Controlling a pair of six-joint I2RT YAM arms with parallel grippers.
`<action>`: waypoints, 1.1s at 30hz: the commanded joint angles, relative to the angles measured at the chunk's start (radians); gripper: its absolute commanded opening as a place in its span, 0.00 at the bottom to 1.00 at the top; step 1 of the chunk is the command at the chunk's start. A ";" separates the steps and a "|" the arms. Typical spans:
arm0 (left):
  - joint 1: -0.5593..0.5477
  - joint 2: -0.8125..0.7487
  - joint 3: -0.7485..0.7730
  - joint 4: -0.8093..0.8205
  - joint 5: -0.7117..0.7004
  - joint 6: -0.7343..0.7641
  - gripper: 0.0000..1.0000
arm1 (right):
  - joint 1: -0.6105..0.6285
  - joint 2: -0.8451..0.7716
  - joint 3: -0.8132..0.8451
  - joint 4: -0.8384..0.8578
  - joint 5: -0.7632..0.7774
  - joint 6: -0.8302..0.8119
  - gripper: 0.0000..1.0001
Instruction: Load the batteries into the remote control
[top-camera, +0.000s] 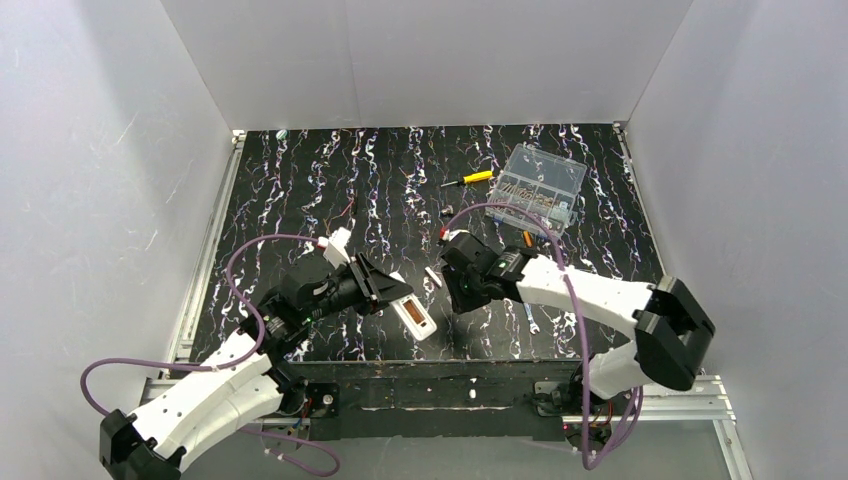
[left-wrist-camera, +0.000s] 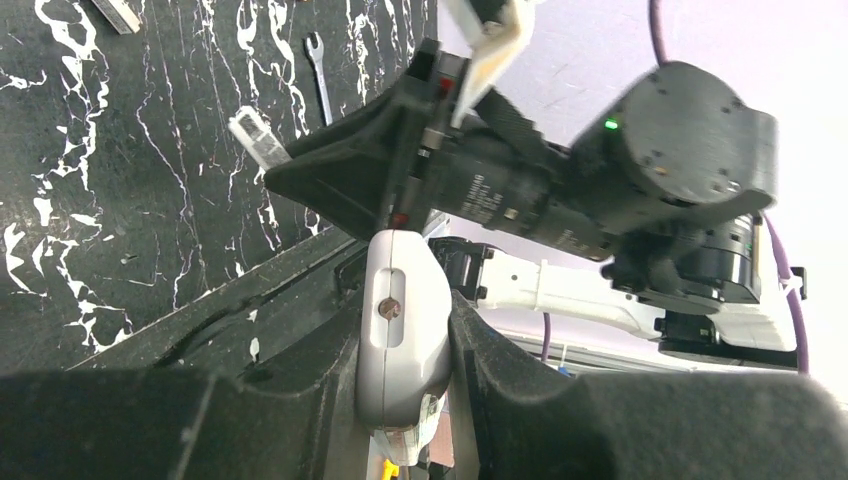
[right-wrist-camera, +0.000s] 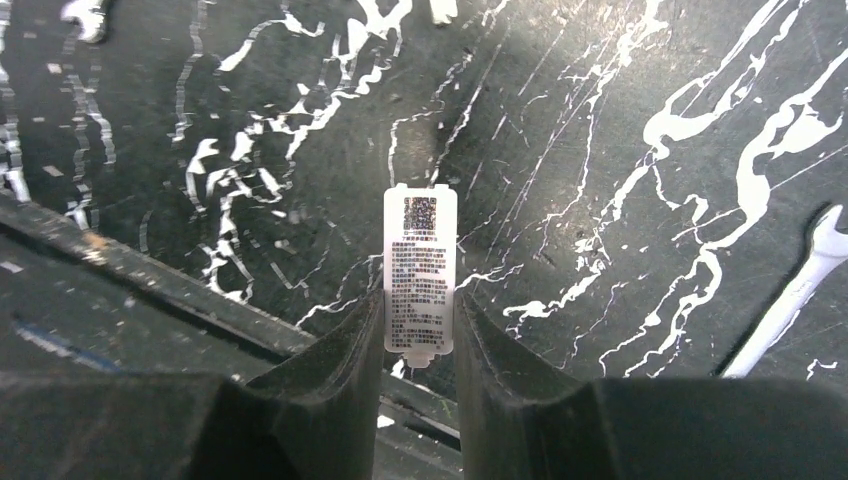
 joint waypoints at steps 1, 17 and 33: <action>-0.003 -0.034 0.048 -0.007 0.003 0.023 0.00 | -0.002 0.062 -0.024 0.081 0.038 0.010 0.29; -0.003 -0.053 0.040 -0.032 -0.003 0.024 0.00 | -0.002 0.231 -0.006 0.107 0.045 0.039 0.49; -0.004 -0.063 0.037 -0.053 -0.006 0.028 0.00 | -0.147 0.036 0.037 0.004 0.087 -0.039 0.57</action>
